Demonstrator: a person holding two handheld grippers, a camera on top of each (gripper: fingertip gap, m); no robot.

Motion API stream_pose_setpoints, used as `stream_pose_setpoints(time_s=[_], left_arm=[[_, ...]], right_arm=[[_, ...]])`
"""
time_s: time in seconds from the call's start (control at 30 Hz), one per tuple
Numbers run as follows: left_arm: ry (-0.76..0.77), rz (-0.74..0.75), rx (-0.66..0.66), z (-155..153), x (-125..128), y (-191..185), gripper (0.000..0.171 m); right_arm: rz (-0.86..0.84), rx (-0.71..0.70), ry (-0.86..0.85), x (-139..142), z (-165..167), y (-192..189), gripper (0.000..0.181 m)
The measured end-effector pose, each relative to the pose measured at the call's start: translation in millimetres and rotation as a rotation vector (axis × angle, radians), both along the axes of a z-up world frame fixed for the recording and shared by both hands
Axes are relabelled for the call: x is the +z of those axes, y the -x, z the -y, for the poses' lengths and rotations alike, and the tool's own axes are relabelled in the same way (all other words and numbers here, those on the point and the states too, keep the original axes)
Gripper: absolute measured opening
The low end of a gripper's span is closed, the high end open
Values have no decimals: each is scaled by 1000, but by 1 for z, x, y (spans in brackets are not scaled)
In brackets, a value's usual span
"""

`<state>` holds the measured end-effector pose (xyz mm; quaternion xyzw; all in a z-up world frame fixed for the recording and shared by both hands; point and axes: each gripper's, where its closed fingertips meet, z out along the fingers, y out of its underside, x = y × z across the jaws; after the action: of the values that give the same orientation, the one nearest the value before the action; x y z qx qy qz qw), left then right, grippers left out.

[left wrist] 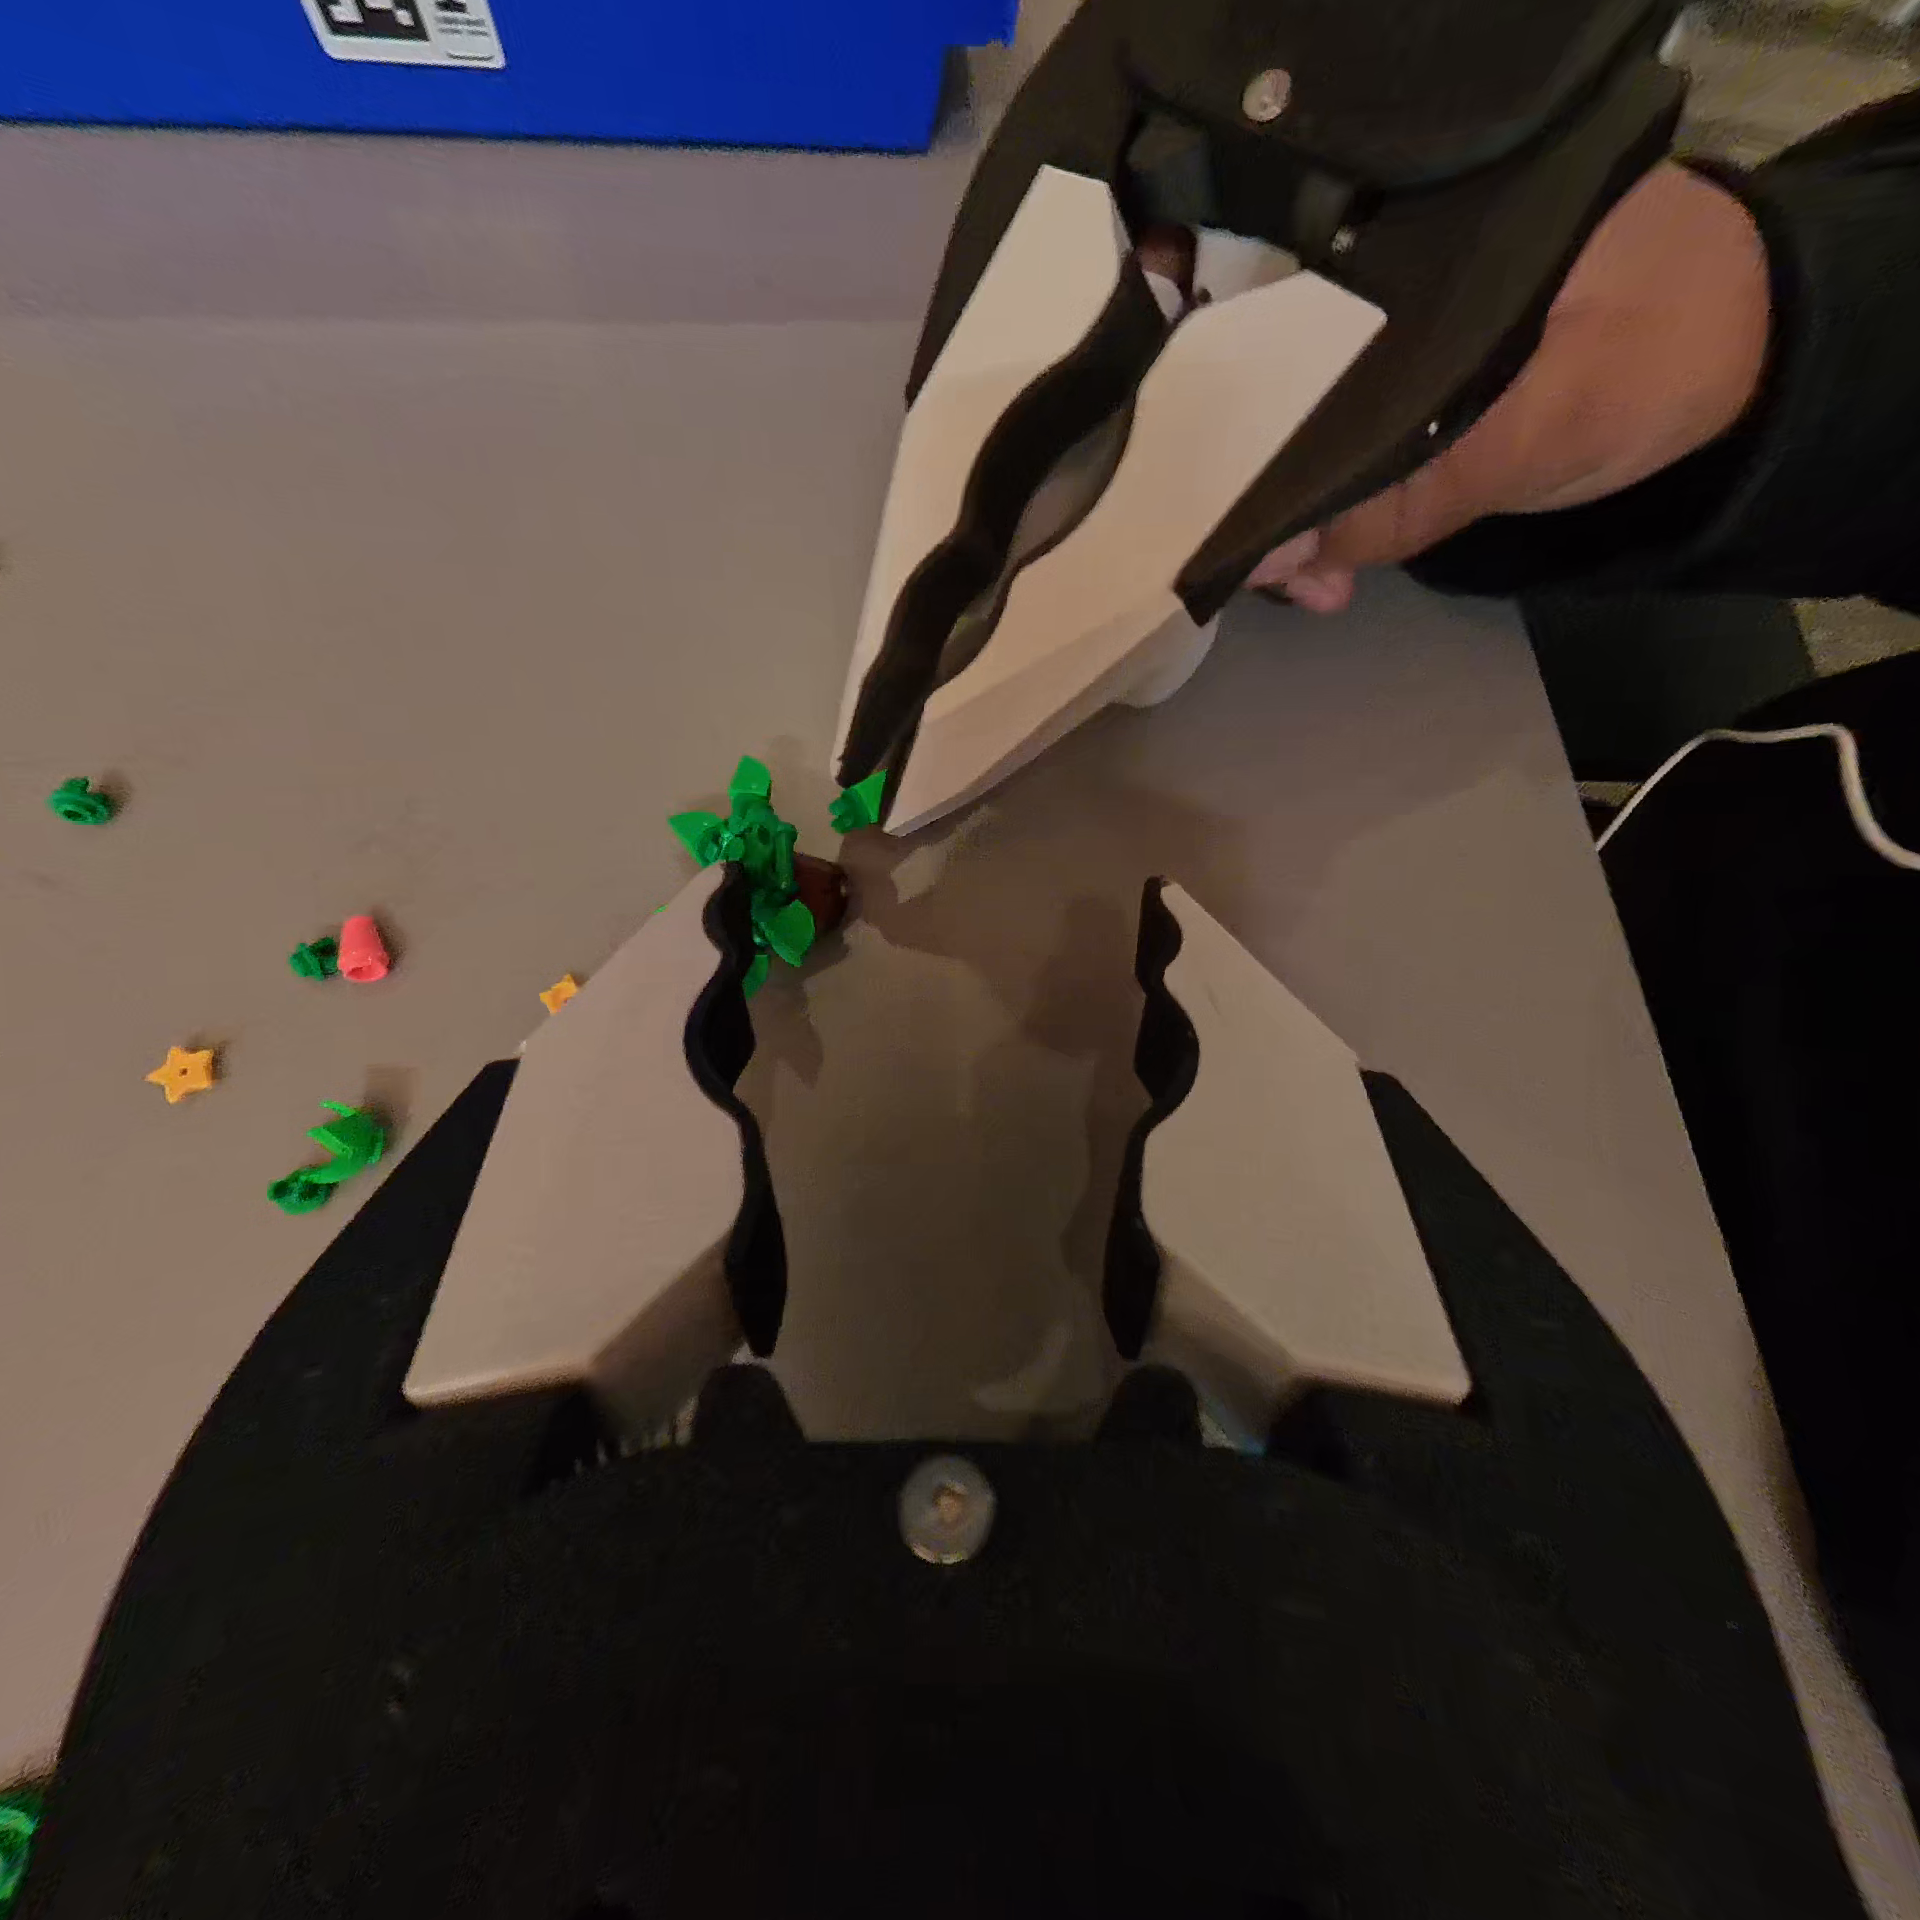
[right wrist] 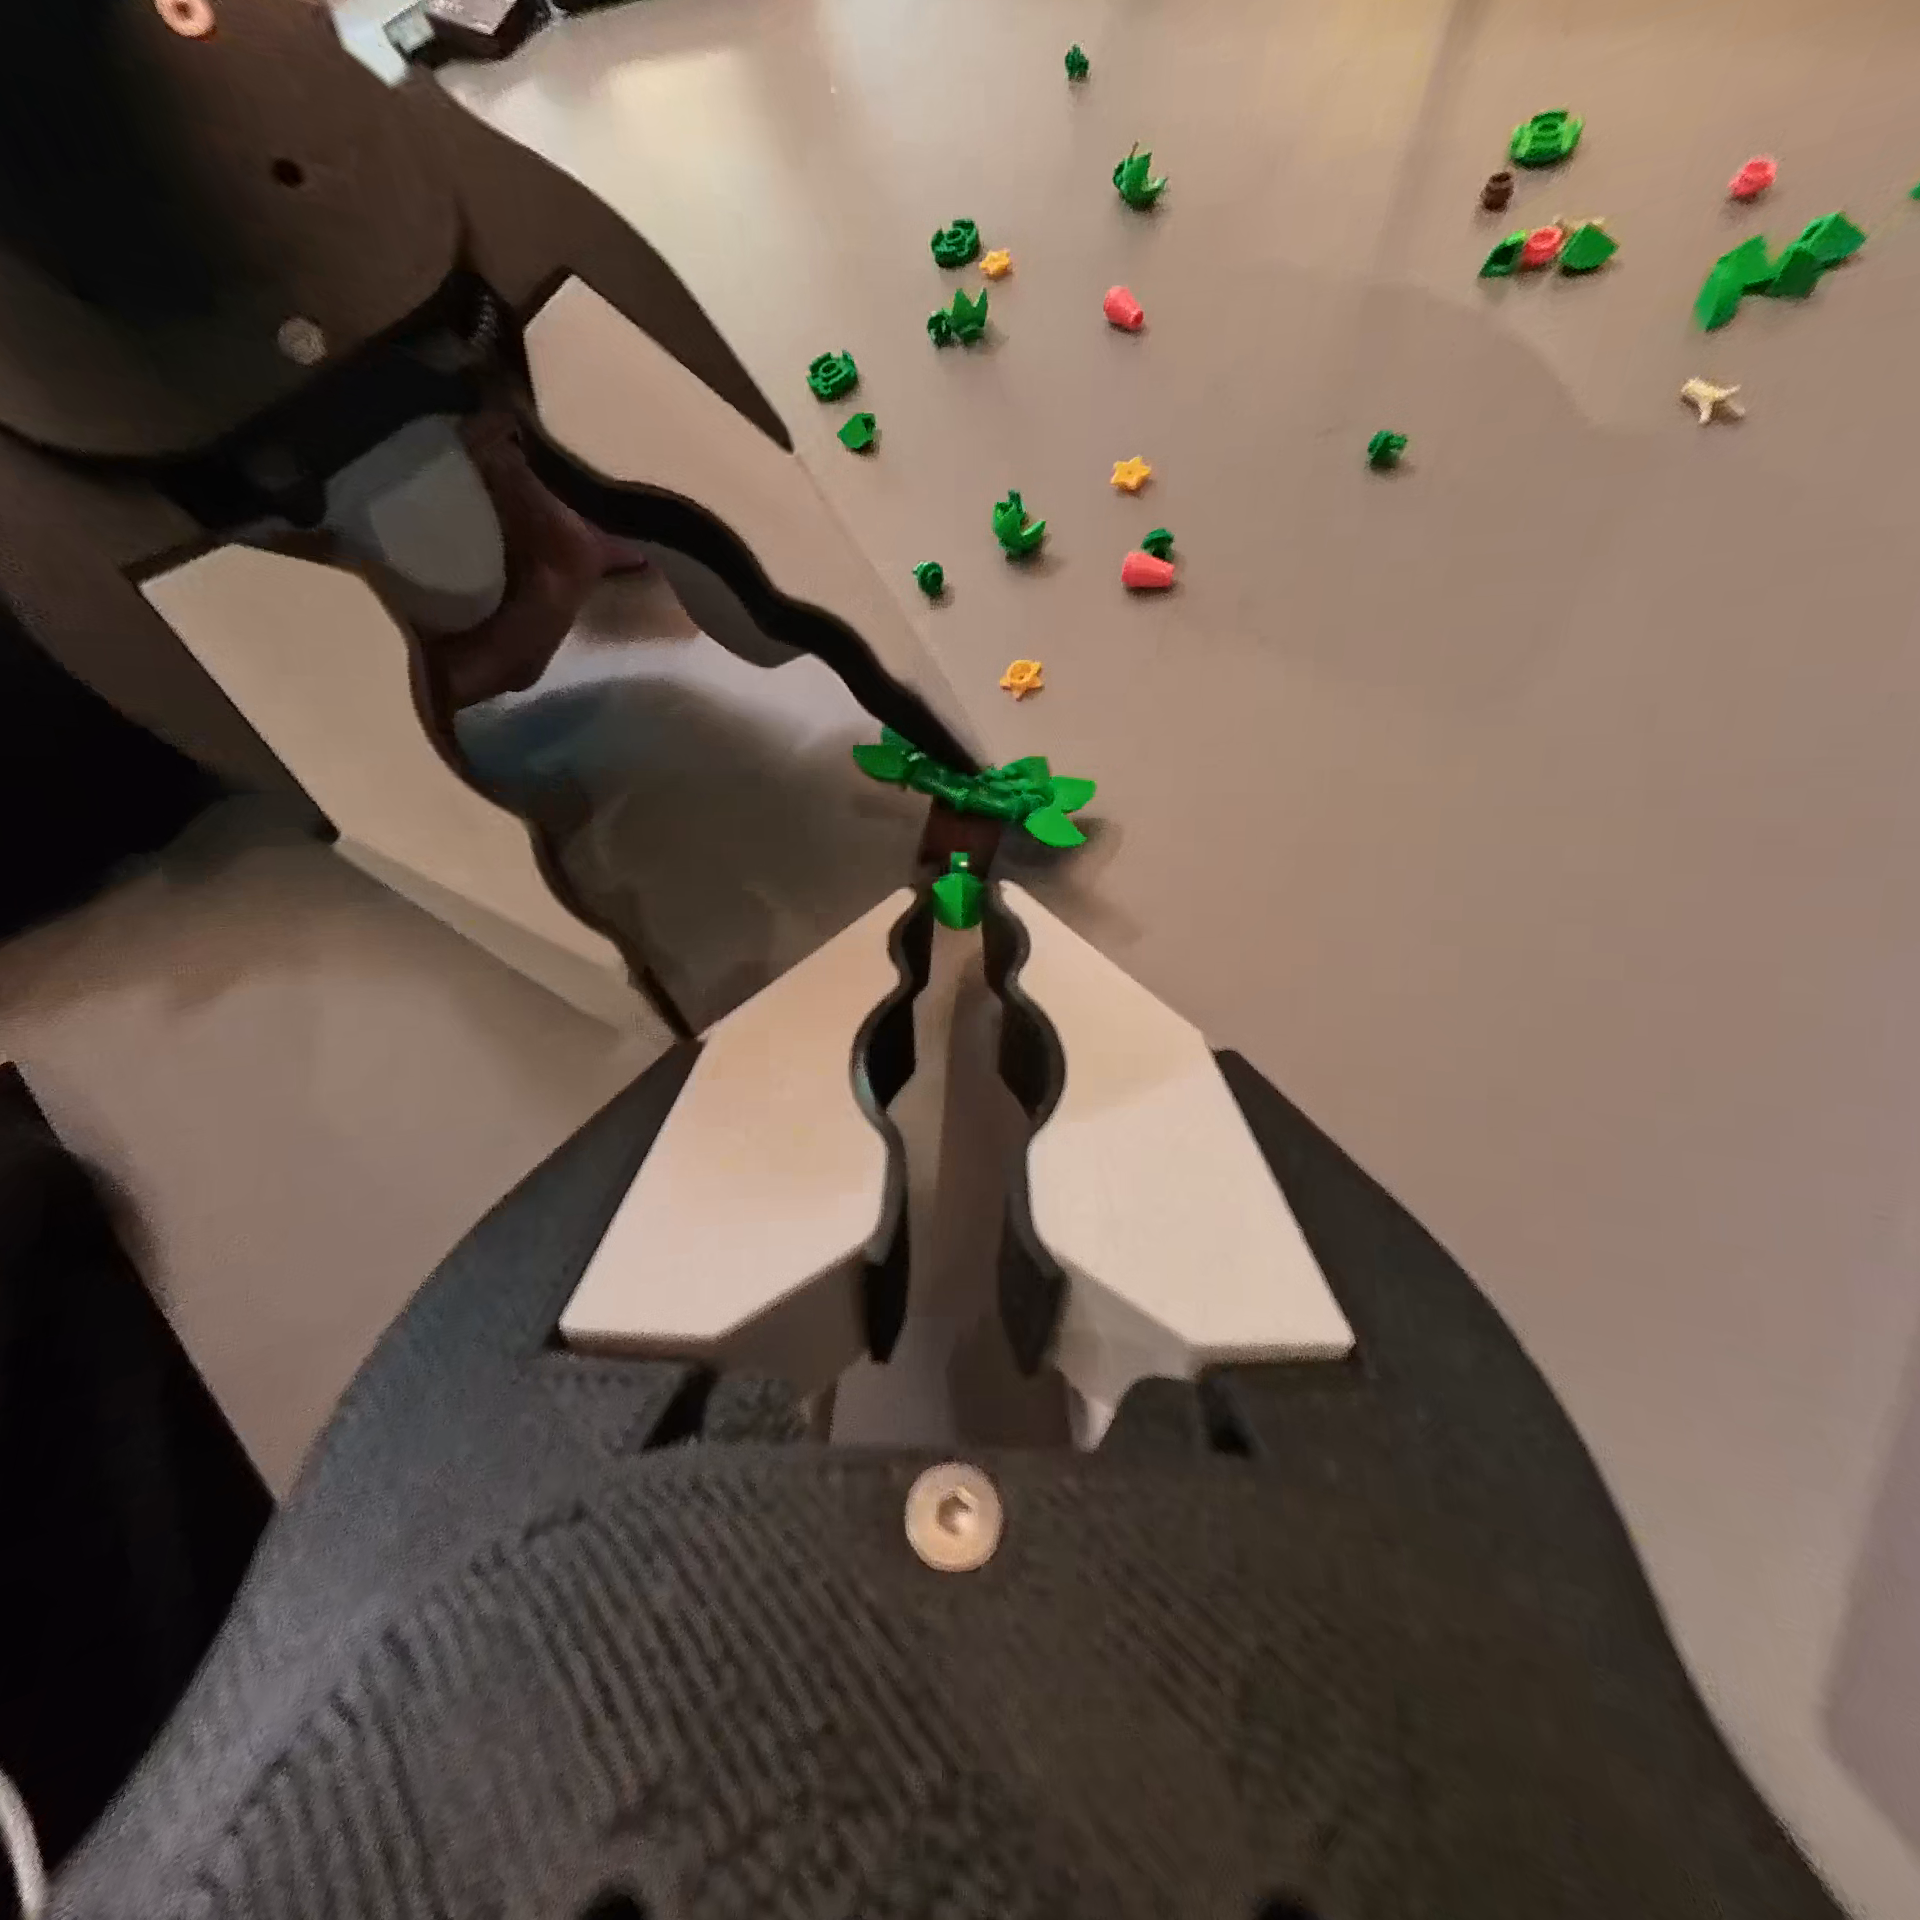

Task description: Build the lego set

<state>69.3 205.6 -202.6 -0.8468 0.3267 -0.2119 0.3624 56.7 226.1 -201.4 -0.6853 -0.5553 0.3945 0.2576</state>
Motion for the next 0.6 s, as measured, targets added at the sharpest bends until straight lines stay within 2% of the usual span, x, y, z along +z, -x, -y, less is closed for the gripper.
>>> stream_pose_setpoints(time_s=[0.3, 0.47, 0.6], left_arm=[[-79, -165, -88, 9, -7, -11, 61], [-142, -249, -31, 1, -10, -6, 42], [-142, -225, -7, -2, -9, -5, 35]], right_arm=[[60, 31, 30, -10, 1, -9, 7], [73, 45, 81, -10, 6, -15, 7], [67, 58, 163, 2, 8, -22, 8]])
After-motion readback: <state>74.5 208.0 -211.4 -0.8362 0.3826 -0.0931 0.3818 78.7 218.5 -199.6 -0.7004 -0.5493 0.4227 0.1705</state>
